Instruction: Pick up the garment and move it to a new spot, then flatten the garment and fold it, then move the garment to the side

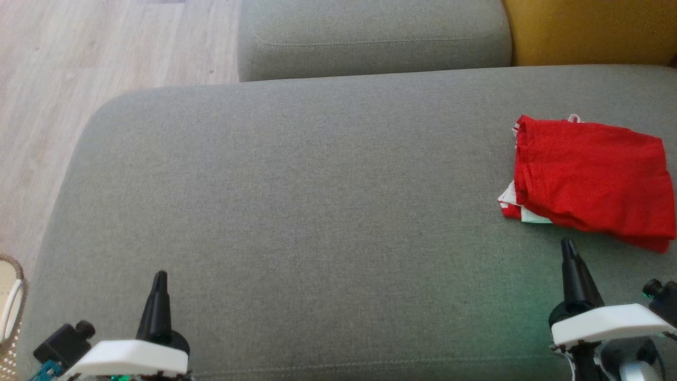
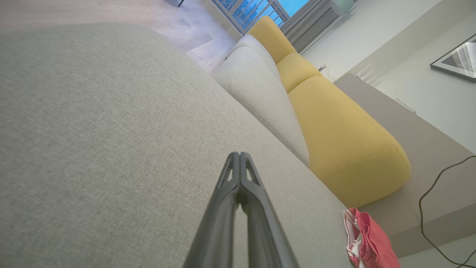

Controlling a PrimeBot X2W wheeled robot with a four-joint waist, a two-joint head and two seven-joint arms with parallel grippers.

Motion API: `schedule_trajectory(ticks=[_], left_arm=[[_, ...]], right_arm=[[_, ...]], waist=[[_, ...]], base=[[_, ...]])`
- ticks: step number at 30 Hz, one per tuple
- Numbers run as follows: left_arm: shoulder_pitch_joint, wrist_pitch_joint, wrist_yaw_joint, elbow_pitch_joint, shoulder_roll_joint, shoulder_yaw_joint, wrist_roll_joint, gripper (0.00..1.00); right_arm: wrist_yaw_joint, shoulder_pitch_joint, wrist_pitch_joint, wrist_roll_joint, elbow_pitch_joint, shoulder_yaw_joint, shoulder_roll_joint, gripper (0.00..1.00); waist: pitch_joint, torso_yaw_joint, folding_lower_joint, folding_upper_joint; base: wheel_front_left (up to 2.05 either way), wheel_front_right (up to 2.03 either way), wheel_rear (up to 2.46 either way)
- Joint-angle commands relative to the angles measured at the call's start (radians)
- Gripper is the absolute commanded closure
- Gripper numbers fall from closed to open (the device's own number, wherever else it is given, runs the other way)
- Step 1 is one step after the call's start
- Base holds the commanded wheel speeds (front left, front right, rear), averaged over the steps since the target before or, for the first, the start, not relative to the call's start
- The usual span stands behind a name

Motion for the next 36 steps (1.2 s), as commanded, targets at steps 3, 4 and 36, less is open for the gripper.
schedule_trajectory(ticks=[3,4,36], left_arm=[[-0.065,0.015,-0.003,-0.026,0.016,0.026,-0.051,1.00],[-0.067,0.018,-0.003,-0.025,0.016,0.027,-0.061,1.00],[-0.129,0.108,-0.005,0.005,0.020,0.065,-0.376,1.00]], right_arm=[[0.000,-0.063,0.013,0.058,-0.028,0.005,-0.009,1.00],[0.000,-0.064,0.016,0.069,-0.027,0.005,-0.009,1.00],[0.000,-0.094,0.109,0.426,-0.002,0.005,-0.013,1.00]], waist=[[0.001,-0.002,0.0000,0.0000],[0.001,-0.003,0.0000,0.0000],[0.011,-0.023,-0.0001,0.0000]], base=[[0.00,0.00,0.00],[0.00,0.00,0.00],[0.00,0.00,0.00]])
